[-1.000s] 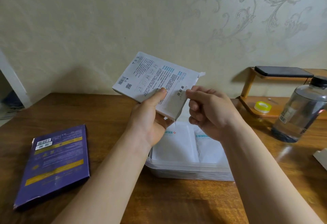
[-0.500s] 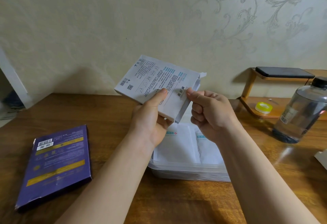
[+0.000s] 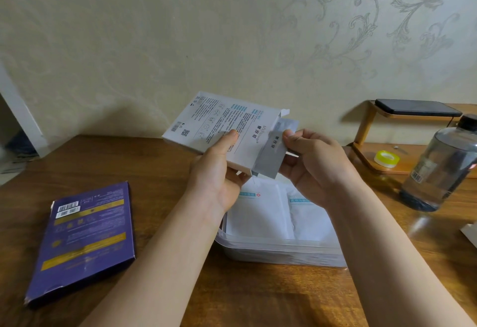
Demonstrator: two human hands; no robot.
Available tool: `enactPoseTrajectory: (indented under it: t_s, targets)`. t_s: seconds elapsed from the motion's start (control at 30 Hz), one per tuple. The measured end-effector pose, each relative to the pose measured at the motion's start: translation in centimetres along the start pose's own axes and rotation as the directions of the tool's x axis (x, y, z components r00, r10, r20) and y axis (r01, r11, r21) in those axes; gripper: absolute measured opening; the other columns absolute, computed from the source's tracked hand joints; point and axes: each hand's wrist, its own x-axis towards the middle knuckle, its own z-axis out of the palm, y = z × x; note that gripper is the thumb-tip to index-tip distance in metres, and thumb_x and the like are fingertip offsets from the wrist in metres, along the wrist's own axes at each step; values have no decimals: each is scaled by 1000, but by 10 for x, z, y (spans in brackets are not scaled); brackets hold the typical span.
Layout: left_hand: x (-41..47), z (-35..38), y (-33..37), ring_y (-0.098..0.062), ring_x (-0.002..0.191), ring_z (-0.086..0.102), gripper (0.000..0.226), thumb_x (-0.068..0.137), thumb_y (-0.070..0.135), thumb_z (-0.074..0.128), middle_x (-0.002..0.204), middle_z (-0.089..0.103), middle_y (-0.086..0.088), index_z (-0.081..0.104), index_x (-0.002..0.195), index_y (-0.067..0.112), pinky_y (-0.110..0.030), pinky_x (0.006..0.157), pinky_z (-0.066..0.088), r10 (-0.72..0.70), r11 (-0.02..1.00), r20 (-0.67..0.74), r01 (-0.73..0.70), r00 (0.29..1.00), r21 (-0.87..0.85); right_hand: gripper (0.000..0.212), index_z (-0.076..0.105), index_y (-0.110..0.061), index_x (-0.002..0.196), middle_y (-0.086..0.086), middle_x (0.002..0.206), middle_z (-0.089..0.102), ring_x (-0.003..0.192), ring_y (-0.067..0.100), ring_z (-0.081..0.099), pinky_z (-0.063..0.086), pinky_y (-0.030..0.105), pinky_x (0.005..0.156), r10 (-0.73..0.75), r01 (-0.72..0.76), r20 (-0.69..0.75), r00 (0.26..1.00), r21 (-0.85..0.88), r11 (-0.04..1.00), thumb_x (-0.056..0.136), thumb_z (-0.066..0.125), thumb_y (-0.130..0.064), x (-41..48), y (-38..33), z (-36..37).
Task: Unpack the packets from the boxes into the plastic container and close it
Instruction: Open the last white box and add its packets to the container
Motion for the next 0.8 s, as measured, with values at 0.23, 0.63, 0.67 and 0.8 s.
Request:
enactPoseTrajectory:
  t_s: [0.23,0.63,0.67,0.8]
  targets:
    - [4,-3,1,-28,94,74,27,90,14,73,110,78,-9,72,117,21,-39,71,59,-18,999,-72,15,997,-49,38,51,16,128,35,127,59,107,44,67,60,52,75,81,-82,28,996,43,996,95,39,2,4,-5,-11]
    - [1,-2,6,-31,106,74,28,87,9,76,107,79,-8,72,113,20,-56,97,55,29,999,-82,-32,996,-27,69,56,-36,128,7,116,68,86,27,73,62,42,71,-373,413,206,904,-644,644,85,52,19,1,-9,-32]
    - [1,-3,7,-31,108,73,28,87,9,76,108,79,-8,72,112,19,-55,99,54,19,1000,-78,-21,997,-21,67,59,-37,127,1,119,66,90,20,72,62,35,74,-436,498,295,850,-717,487,85,61,15,2,-7,-34]
    - [-4,0,10,-31,102,75,27,90,8,71,107,79,-12,71,115,17,-48,85,61,-54,999,-38,53,998,-13,21,79,-13,99,-2,116,65,97,-8,63,51,11,86,-566,596,404,719,-776,204,82,72,-3,5,-4,-32]
